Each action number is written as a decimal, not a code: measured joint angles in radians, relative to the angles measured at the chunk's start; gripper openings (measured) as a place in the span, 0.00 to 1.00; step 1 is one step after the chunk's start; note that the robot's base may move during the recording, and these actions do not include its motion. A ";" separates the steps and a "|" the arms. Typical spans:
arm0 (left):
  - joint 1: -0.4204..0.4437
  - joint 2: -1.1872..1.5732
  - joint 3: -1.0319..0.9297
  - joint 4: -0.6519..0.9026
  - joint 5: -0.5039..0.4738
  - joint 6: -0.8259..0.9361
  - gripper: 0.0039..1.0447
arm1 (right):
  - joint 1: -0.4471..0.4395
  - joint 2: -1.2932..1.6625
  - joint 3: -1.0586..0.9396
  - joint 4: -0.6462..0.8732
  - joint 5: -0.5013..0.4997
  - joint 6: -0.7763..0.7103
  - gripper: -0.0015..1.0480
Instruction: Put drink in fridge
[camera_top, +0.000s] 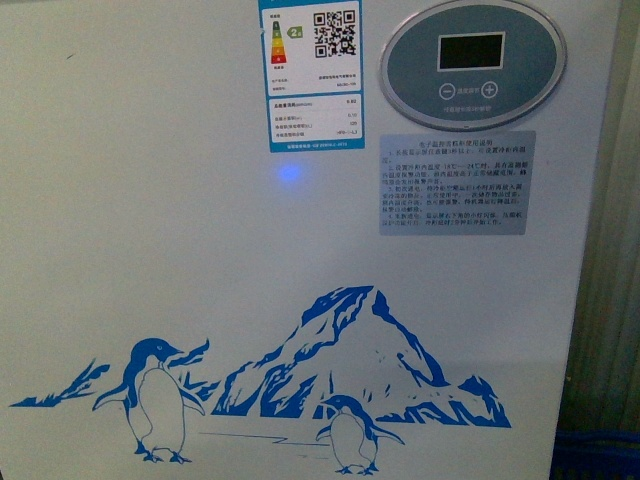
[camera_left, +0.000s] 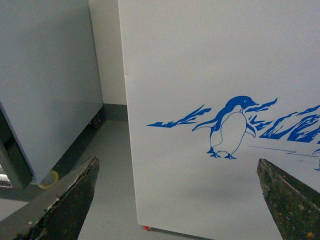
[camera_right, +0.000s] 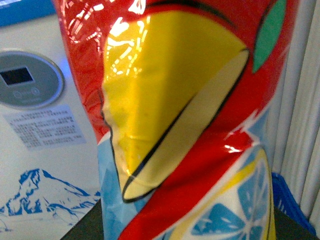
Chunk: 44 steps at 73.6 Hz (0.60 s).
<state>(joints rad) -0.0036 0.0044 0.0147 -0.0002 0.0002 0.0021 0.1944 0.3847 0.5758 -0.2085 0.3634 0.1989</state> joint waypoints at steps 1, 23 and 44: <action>0.000 0.000 0.000 0.000 0.000 0.000 0.92 | 0.001 -0.002 0.000 0.005 0.001 -0.003 0.40; 0.000 0.000 0.000 0.000 0.000 0.000 0.92 | -0.016 -0.012 -0.056 0.049 0.024 -0.003 0.40; 0.000 0.000 0.000 0.000 0.000 0.000 0.92 | -0.016 -0.012 -0.056 0.050 0.020 -0.003 0.40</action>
<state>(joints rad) -0.0036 0.0044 0.0147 -0.0002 0.0002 0.0021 0.1787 0.3729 0.5201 -0.1585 0.3832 0.1955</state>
